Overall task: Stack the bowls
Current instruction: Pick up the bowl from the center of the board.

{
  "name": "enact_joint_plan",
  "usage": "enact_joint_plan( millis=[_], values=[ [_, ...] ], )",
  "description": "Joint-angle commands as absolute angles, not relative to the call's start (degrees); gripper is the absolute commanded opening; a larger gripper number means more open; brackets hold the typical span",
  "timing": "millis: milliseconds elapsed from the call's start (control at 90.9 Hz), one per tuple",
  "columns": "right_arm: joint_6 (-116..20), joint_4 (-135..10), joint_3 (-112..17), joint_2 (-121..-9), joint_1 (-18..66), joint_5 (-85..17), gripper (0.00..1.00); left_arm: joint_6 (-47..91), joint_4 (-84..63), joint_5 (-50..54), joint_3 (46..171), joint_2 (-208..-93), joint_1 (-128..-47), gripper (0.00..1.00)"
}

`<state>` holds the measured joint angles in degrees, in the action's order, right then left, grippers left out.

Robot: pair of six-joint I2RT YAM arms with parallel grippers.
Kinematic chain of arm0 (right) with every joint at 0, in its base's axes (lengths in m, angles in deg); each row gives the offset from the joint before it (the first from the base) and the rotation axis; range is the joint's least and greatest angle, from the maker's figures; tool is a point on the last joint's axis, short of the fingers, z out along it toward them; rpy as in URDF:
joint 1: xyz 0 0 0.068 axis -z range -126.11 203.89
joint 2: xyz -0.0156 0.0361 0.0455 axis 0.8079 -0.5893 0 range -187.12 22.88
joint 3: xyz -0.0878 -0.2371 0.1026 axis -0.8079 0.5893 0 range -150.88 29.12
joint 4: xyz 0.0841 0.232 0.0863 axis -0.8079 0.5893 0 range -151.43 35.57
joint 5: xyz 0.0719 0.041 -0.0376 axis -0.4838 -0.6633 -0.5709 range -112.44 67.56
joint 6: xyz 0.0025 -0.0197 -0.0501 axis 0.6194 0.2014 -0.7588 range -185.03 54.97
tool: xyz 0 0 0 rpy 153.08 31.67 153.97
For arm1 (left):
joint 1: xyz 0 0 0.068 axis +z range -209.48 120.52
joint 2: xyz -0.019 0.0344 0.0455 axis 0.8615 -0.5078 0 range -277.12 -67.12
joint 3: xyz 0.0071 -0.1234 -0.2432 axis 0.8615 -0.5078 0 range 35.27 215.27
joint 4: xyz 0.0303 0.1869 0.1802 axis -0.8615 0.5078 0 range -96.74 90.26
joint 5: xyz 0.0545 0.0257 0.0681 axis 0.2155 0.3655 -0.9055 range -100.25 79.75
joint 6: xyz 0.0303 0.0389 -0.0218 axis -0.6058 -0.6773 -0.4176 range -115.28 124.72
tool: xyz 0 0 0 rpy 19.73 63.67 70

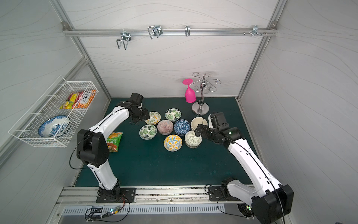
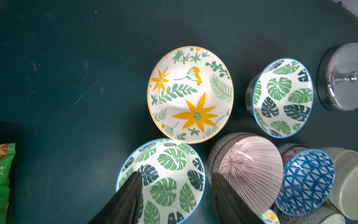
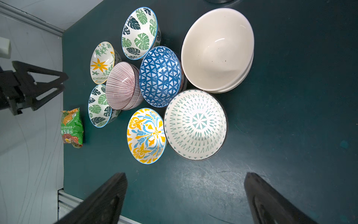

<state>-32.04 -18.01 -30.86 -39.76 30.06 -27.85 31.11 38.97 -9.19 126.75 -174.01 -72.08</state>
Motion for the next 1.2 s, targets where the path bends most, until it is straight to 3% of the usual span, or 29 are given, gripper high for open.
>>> enact_joint_plan(
  millis=[0, 418, 616, 1189],
  values=[
    [-32.18, -17.67, -32.58, -40.26, 30.51, -27.99, 0.99, 28.34, 39.37, -9.90, 132.42, -178.67, -71.29, 0.61],
    [-32.64, -16.88, -35.87, -44.15, 31.13, -28.64, 0.99, 28.89, 34.91, -5.05, 133.66, -185.76, -66.59, 0.52],
    [-32.78, -17.05, -36.86, -45.86, 31.38, -29.41, 0.99, 29.00, 31.66, -2.97, 131.35, -186.65, -66.54, 0.41],
    [-33.83, -16.41, -36.35, -44.90, 33.10, -30.81, 0.99, 30.34, 28.22, -0.99, 128.88, -188.18, -66.51, 0.23]
  ],
)
